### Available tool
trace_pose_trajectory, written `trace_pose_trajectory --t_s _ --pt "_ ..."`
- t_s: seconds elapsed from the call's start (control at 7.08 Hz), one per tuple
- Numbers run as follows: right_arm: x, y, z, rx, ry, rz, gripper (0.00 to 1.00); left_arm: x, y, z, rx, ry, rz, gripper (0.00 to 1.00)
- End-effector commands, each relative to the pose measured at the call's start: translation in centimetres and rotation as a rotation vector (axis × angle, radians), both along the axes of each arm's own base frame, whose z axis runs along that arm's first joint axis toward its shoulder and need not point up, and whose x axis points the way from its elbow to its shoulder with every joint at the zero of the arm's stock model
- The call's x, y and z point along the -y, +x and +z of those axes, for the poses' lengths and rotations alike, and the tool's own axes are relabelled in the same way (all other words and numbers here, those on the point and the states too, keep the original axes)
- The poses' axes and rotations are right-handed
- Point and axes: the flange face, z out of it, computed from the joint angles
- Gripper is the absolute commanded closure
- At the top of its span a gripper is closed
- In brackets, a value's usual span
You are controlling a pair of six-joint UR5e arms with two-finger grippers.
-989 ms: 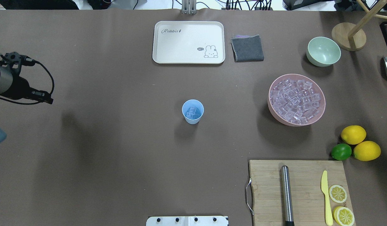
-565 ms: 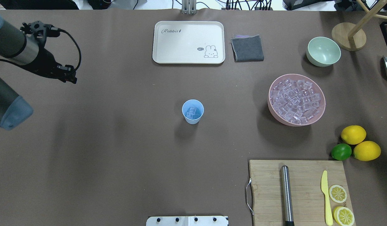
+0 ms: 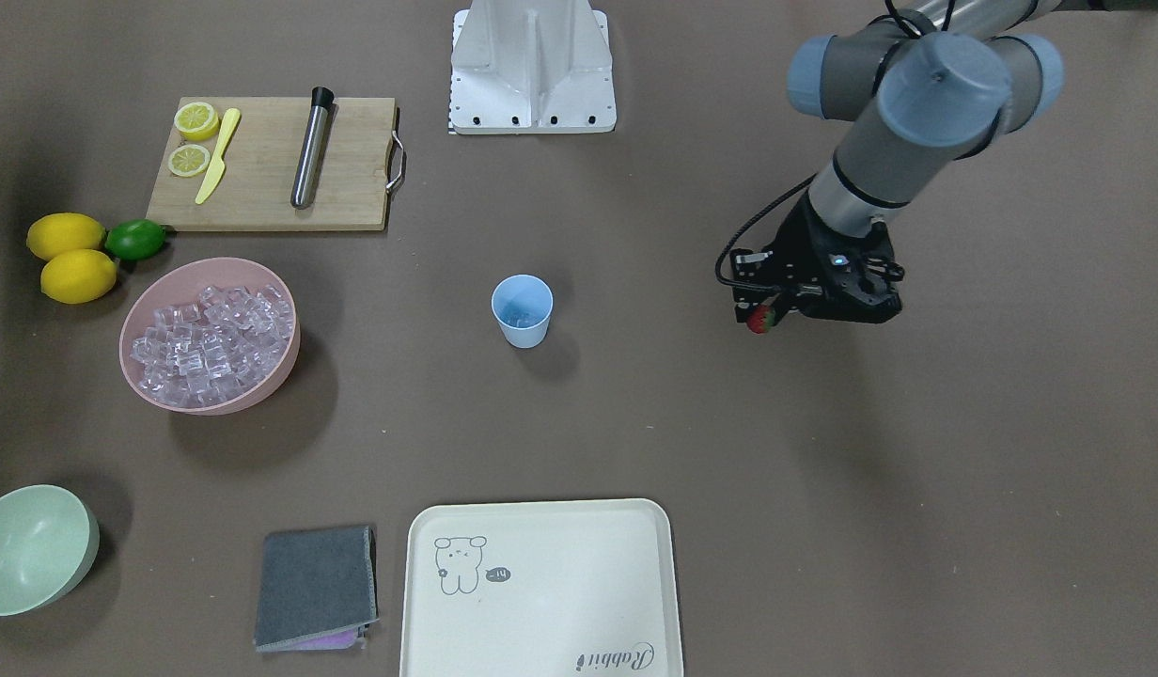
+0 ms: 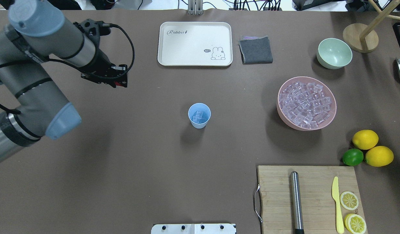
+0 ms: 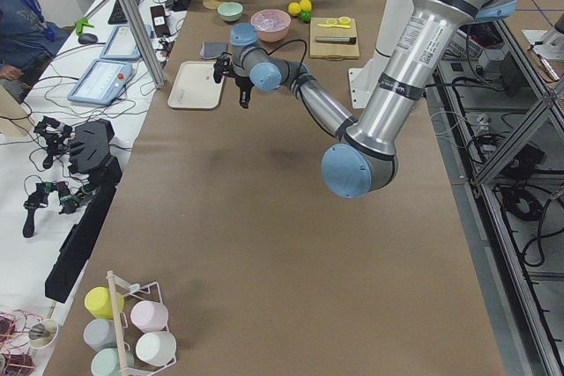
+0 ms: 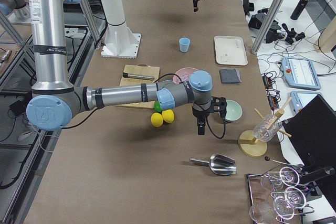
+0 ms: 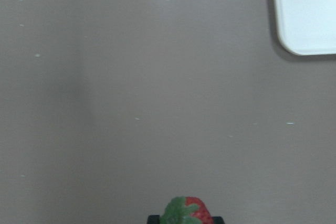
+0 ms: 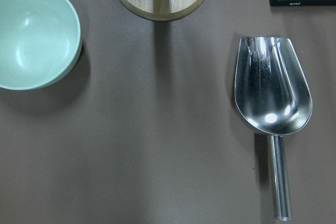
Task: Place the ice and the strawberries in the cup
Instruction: 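Carry the strawberry with the left gripper over the light-blue cup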
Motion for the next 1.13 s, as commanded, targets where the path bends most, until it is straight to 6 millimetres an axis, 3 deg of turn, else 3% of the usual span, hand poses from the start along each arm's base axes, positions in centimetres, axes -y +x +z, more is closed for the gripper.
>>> trace_pose_trajectory --t_s 0.0,0.28,0.57,0.99 --pt "0.0 0.0 0.1 -0.004 0.000 0.002 0.00 -3.8 7.2 -4.8 -0.020 0.006 -0.015 1.00" --pt "-0.1 0.0 0.2 -0.002 -0.004 0.001 0.00 -5.9 10.4 -8.1 -0.054 0.002 -0.038 1.00" --pt "-0.2 0.0 0.3 0.002 -0.006 -0.001 0.00 -6.3 13.4 -11.0 -0.102 0.013 -0.056 1.00" --pt "-0.5 0.1 0.5 0.001 -0.012 0.000 0.00 -4.0 17.4 -8.7 -0.151 0.058 -0.082 1.00"
